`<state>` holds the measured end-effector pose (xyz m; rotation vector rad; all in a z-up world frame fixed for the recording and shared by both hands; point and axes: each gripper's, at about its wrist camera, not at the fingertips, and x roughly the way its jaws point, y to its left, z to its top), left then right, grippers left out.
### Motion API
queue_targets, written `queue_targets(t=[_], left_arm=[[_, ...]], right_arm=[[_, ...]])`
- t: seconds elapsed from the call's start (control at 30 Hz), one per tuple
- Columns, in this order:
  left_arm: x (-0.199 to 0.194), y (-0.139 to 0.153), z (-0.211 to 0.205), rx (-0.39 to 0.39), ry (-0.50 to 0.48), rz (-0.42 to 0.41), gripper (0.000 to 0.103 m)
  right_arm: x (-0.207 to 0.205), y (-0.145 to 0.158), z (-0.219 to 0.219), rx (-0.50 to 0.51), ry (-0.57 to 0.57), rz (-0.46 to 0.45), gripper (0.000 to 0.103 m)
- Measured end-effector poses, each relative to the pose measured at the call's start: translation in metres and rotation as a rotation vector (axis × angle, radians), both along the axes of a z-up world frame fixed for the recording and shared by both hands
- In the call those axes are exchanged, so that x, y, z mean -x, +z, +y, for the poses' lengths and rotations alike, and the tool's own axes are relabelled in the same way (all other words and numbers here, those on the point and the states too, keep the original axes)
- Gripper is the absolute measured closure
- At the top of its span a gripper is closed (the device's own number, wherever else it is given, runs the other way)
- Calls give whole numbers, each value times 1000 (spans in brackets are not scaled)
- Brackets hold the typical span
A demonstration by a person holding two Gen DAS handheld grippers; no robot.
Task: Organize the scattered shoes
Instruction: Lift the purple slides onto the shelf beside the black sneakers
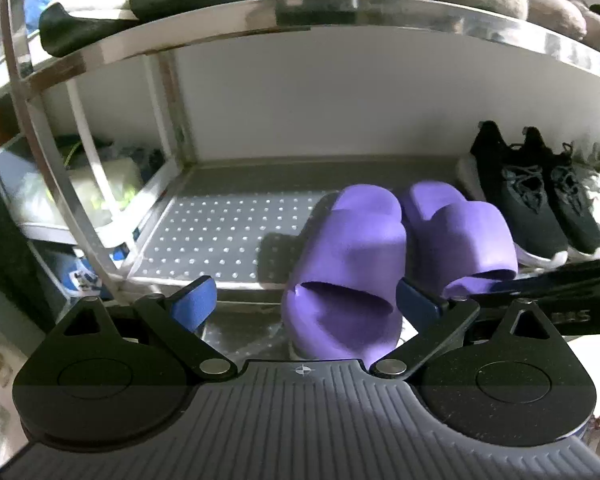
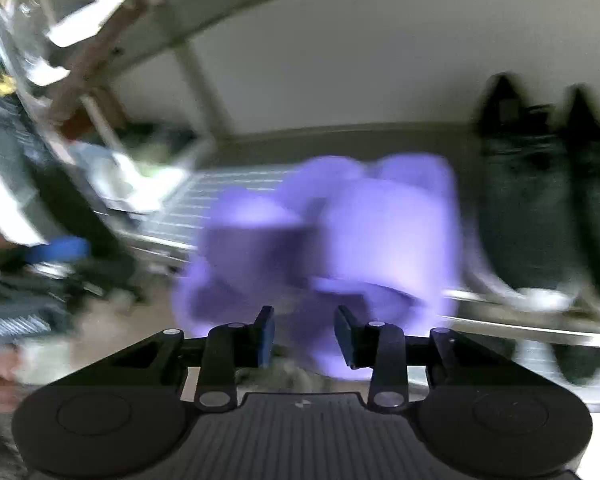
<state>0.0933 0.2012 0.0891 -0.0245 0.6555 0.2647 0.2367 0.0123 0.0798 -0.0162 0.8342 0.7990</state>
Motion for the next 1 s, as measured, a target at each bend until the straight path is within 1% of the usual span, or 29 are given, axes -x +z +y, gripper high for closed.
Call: queue_targets(t=[0.07,0.13,0.23,0.43,0.5,0.53,0.6,0.67,0.73,0.77,0.8,0.83,0.87,0.93,1.0], left_arm=[[-2,-1,-1,5,5,6,4],[-6,-2,-3,13,1,12,4],[-7,-3,-5,10,-3,12,4],[-5,-5,0,10,12,19,4],[-4,-4,3,11,23,19,4],[-3,-4,5,11,29,18,4],[0,-3,8,12,36,15,4],[3,-2,13,11,46,11,4],[7,-2,18,8,61,7,4],[8,-2,20,9,74,7,4],[10,-1,23,10,88,7,4],[11,-1,26,11,101,6,4],[12,-1,28,15,115,4,4],[14,1,32,23,141,-1,4],[15,2,34,19,153,-6,4]], right_arm=[[-10,-8,9,74,-5,-33,67],[-25,-12,8,93,-35,-17,70],[-48,-10,12,113,-74,-40,70],[-70,-19,25,98,-137,-43,70],[-73,-22,27,109,-152,-56,69],[-74,-22,27,106,-155,-45,67],[-71,-17,24,98,-165,-23,46],[-58,-4,18,81,-168,5,40],[-41,5,8,48,-119,17,40],[-34,3,5,11,-75,57,47],[-28,1,2,-26,-30,97,61],[-22,-1,0,-63,15,137,67],[-21,-9,4,-100,41,195,71],[-19,-25,13,-174,92,312,72],[-19,-32,23,-189,99,342,72]])
